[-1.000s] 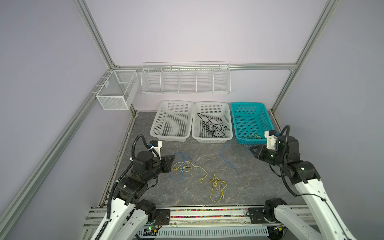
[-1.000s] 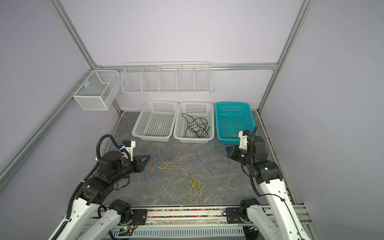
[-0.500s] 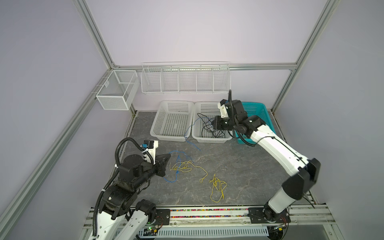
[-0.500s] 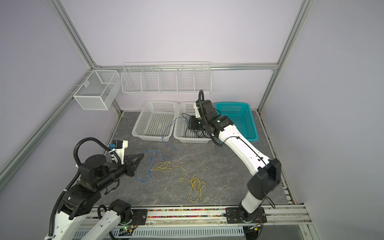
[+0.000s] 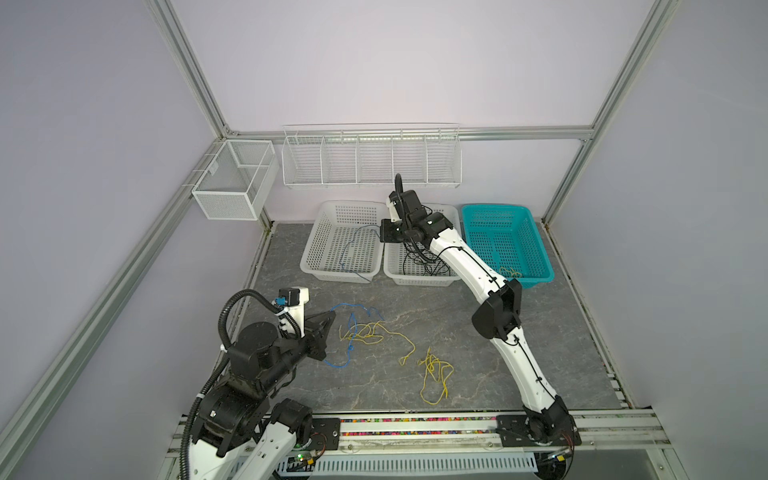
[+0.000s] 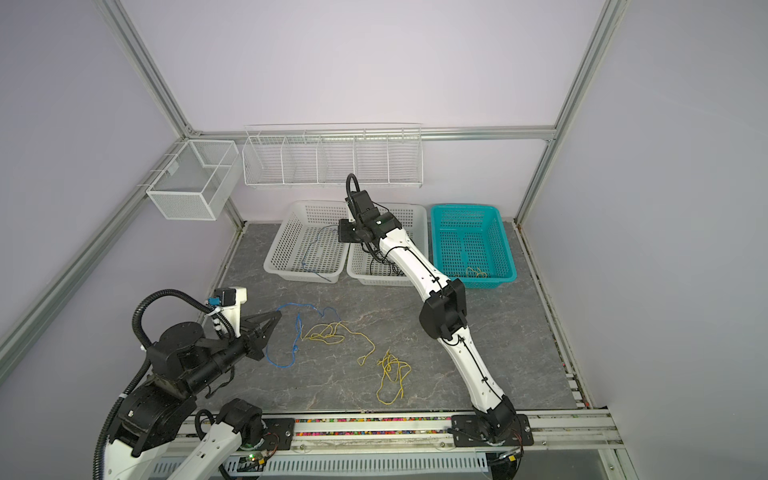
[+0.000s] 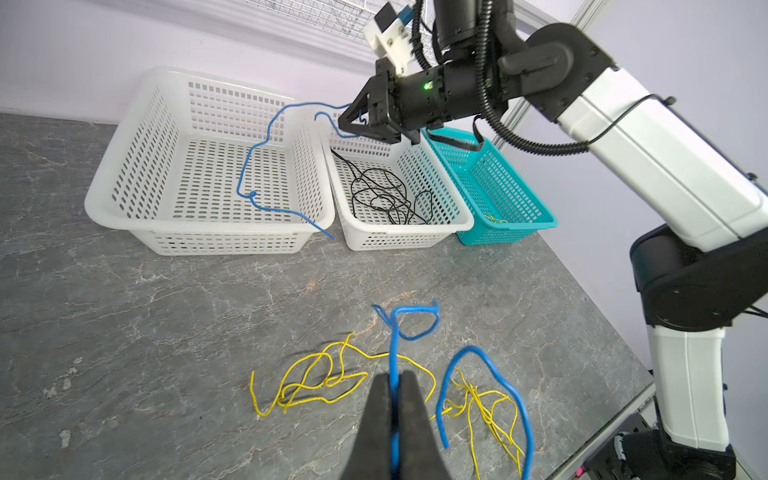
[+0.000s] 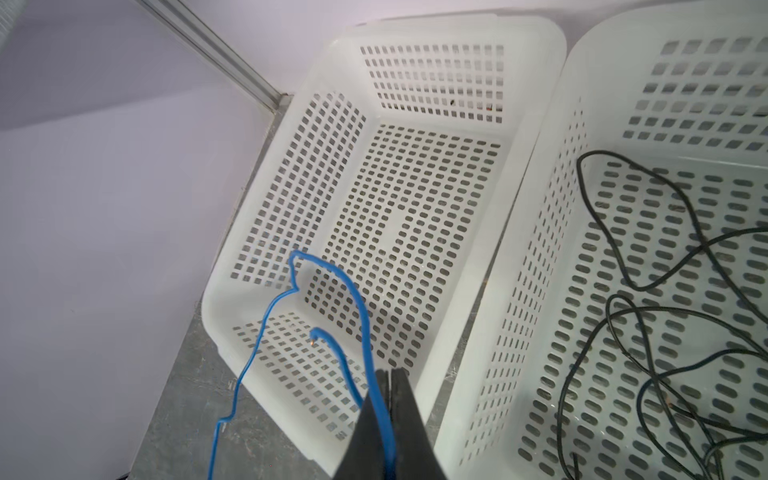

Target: Untangle the cables

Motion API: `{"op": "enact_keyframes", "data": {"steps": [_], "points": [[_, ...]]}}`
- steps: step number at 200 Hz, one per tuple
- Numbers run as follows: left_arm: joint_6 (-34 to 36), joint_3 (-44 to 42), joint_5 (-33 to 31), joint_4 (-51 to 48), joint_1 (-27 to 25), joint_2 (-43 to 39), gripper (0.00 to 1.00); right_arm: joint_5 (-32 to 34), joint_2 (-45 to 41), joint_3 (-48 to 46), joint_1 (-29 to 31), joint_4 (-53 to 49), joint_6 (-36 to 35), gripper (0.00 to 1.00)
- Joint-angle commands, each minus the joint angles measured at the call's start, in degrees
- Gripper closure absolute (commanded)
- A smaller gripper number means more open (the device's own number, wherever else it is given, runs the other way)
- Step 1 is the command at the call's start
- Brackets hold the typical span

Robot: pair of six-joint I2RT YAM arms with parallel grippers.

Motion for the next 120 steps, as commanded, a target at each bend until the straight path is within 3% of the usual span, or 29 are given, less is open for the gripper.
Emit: {"op": "enact_keyframes", "data": {"steps": [1,67,84,101,120], "points": [[1.10,-0.53,-0.66,-0.07,-0.25,-0.58,1.00,-2.60,1.77,2.18,0.83,4.35,-1.33,0.93],[1.10,-0.66,-0.69,0.10,-0.35,-1.55,1.00,-2.13,3.34,2.99,0.96,6.59,-2.30,0.86],[1.10,-0.66,-0.83,0.10,-0.36,-1.52,1.00,-3.04,3.10,3.04,0.95,6.70,-2.47,0.79],[1.10,-0.73,-1.01,-0.05,-0.43,-1.32,1.00,-4.73,2.73,3.04,0.98,6.86,-2.90,0.66],[1.02,-0.68,-1.38,-0.14,-0.52,-1.25,1.00,-5.92,1.56,3.01,1.15,6.80,-3.73,0.60]]}}
